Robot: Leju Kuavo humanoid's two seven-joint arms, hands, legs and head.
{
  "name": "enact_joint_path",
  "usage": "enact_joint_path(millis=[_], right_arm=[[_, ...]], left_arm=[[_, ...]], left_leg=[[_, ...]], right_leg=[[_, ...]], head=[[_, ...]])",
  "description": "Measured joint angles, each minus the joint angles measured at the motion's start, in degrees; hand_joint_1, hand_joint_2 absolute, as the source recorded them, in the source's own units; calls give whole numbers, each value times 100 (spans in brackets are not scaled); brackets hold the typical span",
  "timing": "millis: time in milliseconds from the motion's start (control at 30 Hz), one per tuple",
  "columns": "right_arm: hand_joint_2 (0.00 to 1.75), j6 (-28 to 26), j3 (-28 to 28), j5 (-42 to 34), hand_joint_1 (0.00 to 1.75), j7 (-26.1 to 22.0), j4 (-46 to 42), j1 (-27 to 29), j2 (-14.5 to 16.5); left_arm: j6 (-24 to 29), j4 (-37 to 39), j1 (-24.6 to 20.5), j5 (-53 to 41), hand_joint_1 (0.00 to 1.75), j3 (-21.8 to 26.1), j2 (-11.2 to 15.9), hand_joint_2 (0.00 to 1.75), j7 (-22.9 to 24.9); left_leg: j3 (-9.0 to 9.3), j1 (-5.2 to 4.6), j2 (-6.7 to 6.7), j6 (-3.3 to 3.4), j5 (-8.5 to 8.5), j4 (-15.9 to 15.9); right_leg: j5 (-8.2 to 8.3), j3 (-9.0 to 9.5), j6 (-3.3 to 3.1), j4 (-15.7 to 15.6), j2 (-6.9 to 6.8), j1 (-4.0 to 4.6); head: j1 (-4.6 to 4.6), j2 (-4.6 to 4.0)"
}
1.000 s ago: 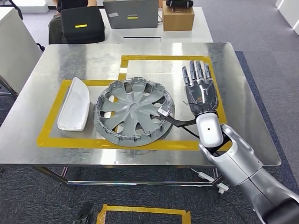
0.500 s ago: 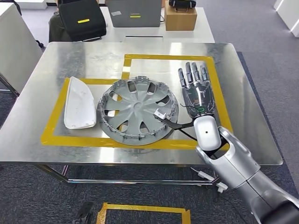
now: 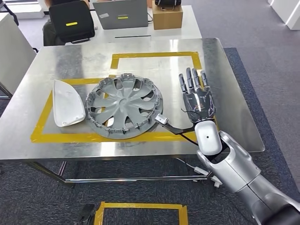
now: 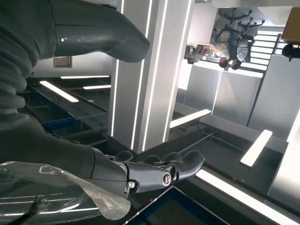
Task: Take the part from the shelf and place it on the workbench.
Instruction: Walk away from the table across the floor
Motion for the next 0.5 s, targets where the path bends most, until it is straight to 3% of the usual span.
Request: enact_joint_path(millis=[33, 67, 100, 167, 233, 333, 367, 400, 500], right_arm=[[175, -4, 0, 0, 0, -1, 0, 17, 0], [175, -8, 0, 0, 0, -1, 0, 32, 0], [175, -13, -1, 0, 0, -1, 0, 42, 0], [175, -22, -4, 0, 0, 3, -3, 51, 0], [175, -29, -9, 0, 0, 9, -10, 57, -1], [175, -37, -10, 0, 0, 13, -17, 78, -4], [175, -38, -13, 0, 0, 14, -17, 83, -9], [175, -39, -16, 0, 0, 16, -17, 86, -13], [175, -42, -17, -2, 0, 17, -17, 100, -17]], left_arm=[[2, 0, 1, 1, 0, 1, -1, 0, -1], [4, 0, 2, 2, 0, 2, -1, 0, -4], [8, 0, 3, 7, 0, 4, -1, 0, -17], [13, -1, -1, 24, 0, 14, 10, 0, -71], [18, -3, -5, 43, 0, 28, 19, 0, -123], [22, -4, -5, 55, 0, 39, 10, 0, -149], [24, -4, -6, 56, 0, 40, 7, 0, -153], [25, -4, -8, 57, 0, 42, 5, 0, -157], [26, -4, -9, 58, 0, 45, -3, 0, -161]], left_leg=[[-31, -7, -3, 19, -85, 227], [33, -21, -4, 52, -56, 243], [196, -43, -9, 100, 61, 47], [724, -112, -58, 249, 321, -760], [1082, -176, -110, 331, 413, -1366], [1093, -215, -100, 337, 510, -1533], [1064, -206, -85, 355, 573, -1567], [1017, -192, -68, 380, 645, -1598], [794, -179, -30, 418, 826, -1603]], right_leg=[[38, -49, -17, 1, 5, 28], [76, -98, -25, 2, 14, 56], [116, -145, -29, 3, 27, 82], [192, -218, -16, 3, 49, 117], [265, -255, 27, -2, 56, 112], [346, -287, 134, -20, 58, 73], [271, -330, 164, 20, 54, 70], [97, -396, 192, 155, 49, 69], [-655, -695, 265, 1150, 34, 50]], head=[[-3, 0], [-3, 0], [-3, 0], [1, 0], [3, 0], [-9, 0], [-8, 0], [0, 0], [14, 0]])
